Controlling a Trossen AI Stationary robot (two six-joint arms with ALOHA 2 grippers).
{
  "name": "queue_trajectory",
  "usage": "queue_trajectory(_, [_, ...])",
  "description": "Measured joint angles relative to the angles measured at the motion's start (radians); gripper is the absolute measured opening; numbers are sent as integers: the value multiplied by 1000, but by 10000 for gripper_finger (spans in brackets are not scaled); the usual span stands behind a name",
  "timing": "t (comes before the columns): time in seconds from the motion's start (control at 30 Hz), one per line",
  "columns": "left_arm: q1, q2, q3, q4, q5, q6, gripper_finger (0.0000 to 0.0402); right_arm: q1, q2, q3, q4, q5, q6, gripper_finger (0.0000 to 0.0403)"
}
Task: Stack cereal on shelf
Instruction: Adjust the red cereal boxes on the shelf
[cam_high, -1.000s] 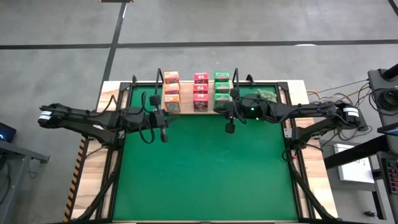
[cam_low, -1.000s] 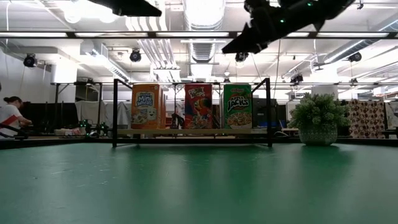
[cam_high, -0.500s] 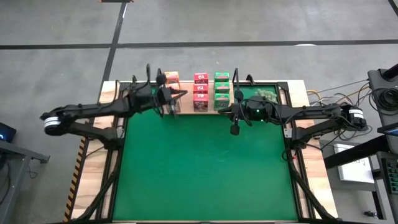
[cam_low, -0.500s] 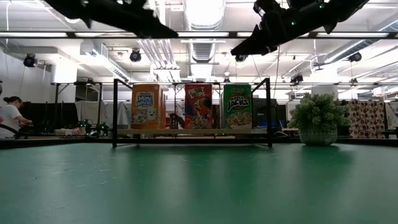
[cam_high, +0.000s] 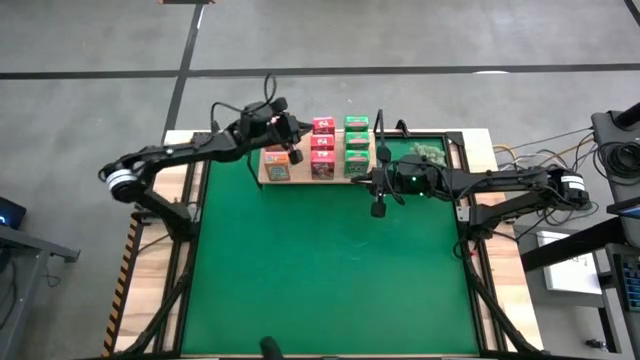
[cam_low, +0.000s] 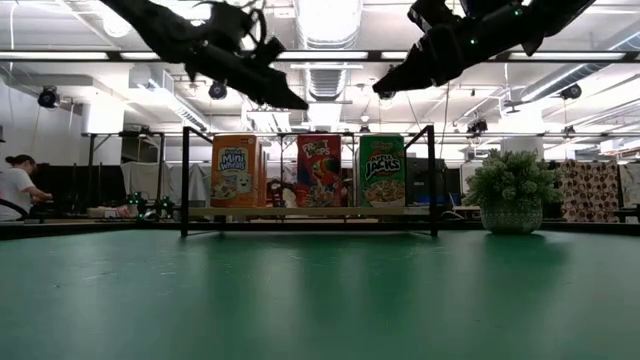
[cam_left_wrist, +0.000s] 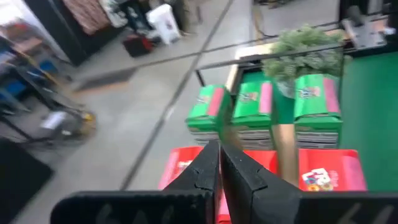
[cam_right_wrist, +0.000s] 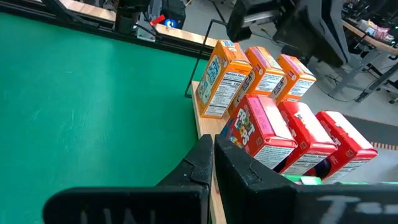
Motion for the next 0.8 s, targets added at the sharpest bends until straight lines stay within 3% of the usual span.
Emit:
queue_trajectory(0.4, [45, 211, 304, -420, 47, -22, 0, 0, 0, -4, -7, 3, -15, 9])
queue_trajectory(0.8, [84, 225, 310, -438, 28, -8, 0, 0, 0, -8, -7, 3, -6, 9])
